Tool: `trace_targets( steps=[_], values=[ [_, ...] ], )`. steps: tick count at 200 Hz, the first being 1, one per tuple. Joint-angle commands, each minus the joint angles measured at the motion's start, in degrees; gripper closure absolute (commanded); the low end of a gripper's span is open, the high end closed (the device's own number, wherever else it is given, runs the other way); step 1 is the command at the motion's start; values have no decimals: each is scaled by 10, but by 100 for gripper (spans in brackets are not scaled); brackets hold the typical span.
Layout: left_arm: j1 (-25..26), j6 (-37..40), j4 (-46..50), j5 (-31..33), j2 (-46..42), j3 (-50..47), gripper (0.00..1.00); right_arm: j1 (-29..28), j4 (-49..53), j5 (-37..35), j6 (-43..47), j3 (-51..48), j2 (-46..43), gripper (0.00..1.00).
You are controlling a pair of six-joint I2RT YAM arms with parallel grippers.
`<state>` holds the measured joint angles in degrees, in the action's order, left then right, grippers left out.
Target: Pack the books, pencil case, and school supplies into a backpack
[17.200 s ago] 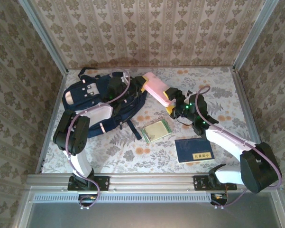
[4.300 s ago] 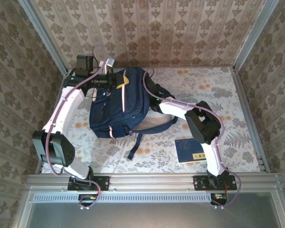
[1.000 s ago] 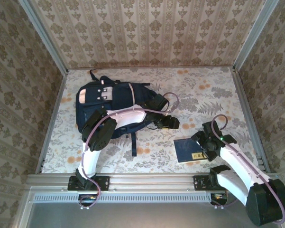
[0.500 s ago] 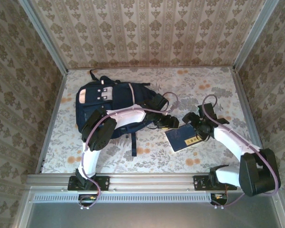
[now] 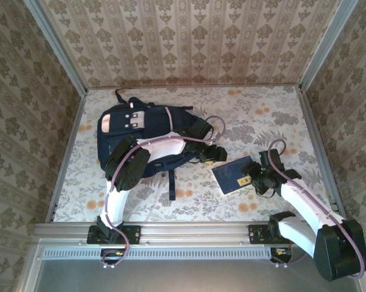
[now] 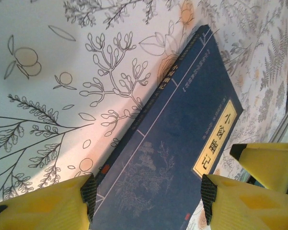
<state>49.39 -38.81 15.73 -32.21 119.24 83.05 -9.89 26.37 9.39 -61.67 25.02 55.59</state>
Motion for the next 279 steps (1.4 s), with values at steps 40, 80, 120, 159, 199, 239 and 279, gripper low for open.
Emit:
trace_targets(
  steps=[40, 80, 120, 159, 199, 239, 279],
  values=[
    [22, 2, 0, -28, 55, 37, 38, 3, -50, 27, -18, -41, 7, 28],
    [30, -13, -18, -64, 72, 39, 41, 6, -91, 34, -4, -43, 29, 33],
    [37, -8, -13, -78, 78, 41, 45, 8, -122, 46, 0, -37, 29, 39],
    [37, 0, -7, -74, 80, 38, 48, 8, -96, 34, 6, -18, -5, 44],
    [42, 2, -4, -74, 86, 42, 49, 8, -84, 31, 9, -7, -23, 46],
    [43, 10, 8, -72, 83, 46, 51, 8, -96, 35, 7, -6, -5, 55],
    [38, 8, 4, -70, 76, 36, 52, 8, -67, 21, 10, 8, -24, 58]
  ],
)
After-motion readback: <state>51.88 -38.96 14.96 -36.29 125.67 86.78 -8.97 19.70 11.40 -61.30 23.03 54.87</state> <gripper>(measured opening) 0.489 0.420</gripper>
